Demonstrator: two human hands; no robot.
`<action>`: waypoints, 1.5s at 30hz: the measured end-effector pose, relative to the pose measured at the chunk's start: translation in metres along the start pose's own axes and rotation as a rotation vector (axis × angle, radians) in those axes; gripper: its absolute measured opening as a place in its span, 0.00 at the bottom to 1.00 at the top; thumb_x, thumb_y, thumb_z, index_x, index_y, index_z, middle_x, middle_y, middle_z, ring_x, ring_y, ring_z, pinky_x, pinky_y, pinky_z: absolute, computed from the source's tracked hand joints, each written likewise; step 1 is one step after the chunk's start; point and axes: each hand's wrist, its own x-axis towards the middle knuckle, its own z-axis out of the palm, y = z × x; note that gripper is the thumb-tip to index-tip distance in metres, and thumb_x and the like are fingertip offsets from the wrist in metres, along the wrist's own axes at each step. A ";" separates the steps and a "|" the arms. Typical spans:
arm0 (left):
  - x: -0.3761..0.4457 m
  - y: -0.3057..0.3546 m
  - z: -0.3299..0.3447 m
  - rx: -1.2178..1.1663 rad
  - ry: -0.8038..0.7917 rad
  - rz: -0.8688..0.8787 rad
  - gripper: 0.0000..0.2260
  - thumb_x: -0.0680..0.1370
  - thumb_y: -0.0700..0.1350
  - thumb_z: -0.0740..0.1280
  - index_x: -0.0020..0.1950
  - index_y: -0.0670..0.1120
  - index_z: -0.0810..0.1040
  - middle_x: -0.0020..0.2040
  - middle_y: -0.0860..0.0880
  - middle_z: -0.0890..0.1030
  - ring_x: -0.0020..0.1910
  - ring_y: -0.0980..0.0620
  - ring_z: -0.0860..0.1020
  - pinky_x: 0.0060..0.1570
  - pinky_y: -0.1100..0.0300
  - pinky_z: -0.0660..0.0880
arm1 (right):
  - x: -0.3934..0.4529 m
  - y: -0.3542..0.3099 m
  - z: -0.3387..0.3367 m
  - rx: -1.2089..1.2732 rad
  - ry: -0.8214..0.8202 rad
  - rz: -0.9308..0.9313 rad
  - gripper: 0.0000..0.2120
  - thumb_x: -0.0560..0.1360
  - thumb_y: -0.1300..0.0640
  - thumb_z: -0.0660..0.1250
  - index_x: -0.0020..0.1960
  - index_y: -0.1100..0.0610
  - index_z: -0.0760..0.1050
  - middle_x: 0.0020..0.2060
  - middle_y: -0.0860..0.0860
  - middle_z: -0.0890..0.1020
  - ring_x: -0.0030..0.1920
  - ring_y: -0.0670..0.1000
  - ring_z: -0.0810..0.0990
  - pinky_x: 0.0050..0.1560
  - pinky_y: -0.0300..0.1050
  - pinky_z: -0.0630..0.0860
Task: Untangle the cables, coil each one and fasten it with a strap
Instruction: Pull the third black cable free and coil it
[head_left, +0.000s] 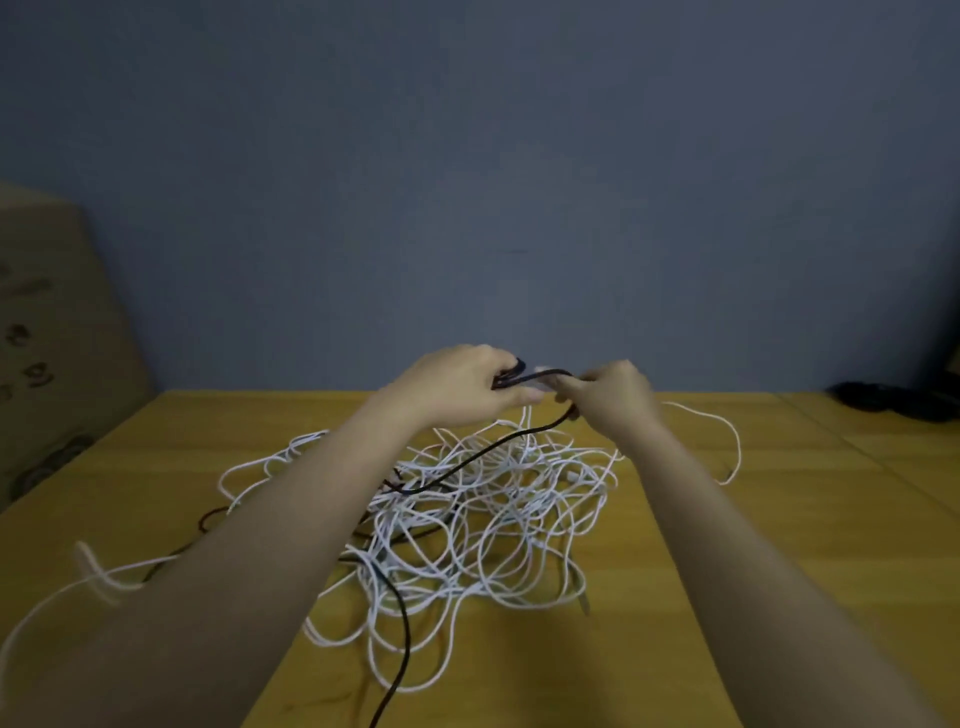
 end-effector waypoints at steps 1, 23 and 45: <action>0.004 -0.003 -0.001 -0.019 -0.037 -0.004 0.20 0.78 0.63 0.59 0.37 0.48 0.71 0.31 0.52 0.73 0.29 0.56 0.71 0.28 0.58 0.61 | 0.003 -0.002 -0.002 0.223 -0.111 0.120 0.20 0.72 0.43 0.71 0.39 0.62 0.81 0.29 0.56 0.80 0.21 0.46 0.73 0.23 0.36 0.67; -0.083 0.025 -0.118 -1.078 0.167 0.025 0.19 0.82 0.55 0.54 0.35 0.46 0.66 0.22 0.55 0.60 0.19 0.58 0.56 0.19 0.68 0.55 | -0.054 -0.116 -0.007 0.070 0.359 -0.488 0.14 0.81 0.54 0.59 0.40 0.59 0.74 0.34 0.53 0.77 0.41 0.56 0.75 0.40 0.48 0.67; -0.128 -0.010 -0.042 -0.628 0.261 -0.059 0.11 0.84 0.49 0.50 0.48 0.43 0.62 0.39 0.50 0.71 0.36 0.54 0.70 0.43 0.55 0.67 | -0.193 -0.063 0.079 -0.482 -0.097 -0.680 0.16 0.80 0.62 0.57 0.67 0.57 0.68 0.52 0.56 0.80 0.47 0.58 0.78 0.44 0.52 0.75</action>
